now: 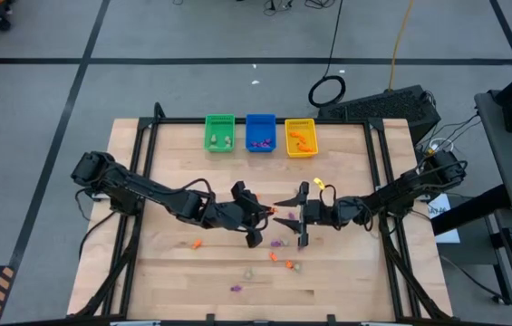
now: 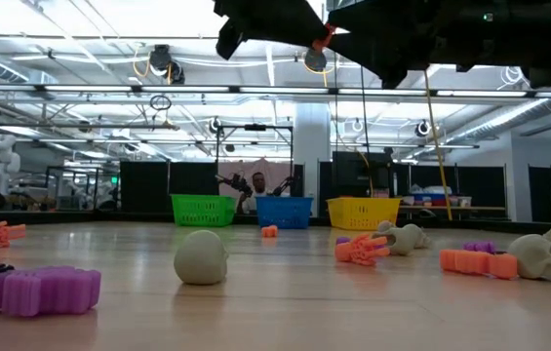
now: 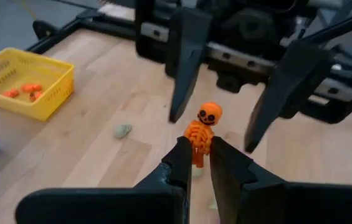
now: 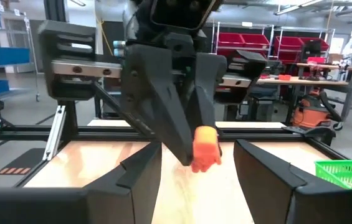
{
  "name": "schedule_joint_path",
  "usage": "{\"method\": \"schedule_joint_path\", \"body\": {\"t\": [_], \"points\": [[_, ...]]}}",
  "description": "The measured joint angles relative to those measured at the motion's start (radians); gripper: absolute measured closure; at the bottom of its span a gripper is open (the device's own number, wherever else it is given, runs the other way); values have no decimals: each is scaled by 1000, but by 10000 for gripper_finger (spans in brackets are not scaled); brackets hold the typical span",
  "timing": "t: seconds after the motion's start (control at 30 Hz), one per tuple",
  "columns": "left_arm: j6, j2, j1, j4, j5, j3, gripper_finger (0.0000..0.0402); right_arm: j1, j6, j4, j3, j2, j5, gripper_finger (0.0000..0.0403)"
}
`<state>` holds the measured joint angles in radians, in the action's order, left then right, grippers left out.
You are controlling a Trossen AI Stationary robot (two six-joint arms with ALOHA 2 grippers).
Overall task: Sort Halloween decoration
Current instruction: Put the orange skeleton toy into the yellow bin
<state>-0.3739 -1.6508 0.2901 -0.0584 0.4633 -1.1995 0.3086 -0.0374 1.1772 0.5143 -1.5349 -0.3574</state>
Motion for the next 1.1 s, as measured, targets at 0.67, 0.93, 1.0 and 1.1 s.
{"method": "schedule_joint_path", "body": {"t": [0.67, 0.93, 1.0, 1.1], "points": [[42, 0, 0, 26, -21, 0, 361, -4, -26, -7, 23, 0, 23, 270], [42, 0, 0, 23, -21, 0, 361, -4, -29, -3, 23, 0, 23, 313], [42, 0, 0, 23, -21, 0, 361, -4, -31, -1, 23, 0, 23, 320], [42, 0, 0, 22, -21, 0, 361, -4, -32, -1, 23, 0, 24, 330]]}}
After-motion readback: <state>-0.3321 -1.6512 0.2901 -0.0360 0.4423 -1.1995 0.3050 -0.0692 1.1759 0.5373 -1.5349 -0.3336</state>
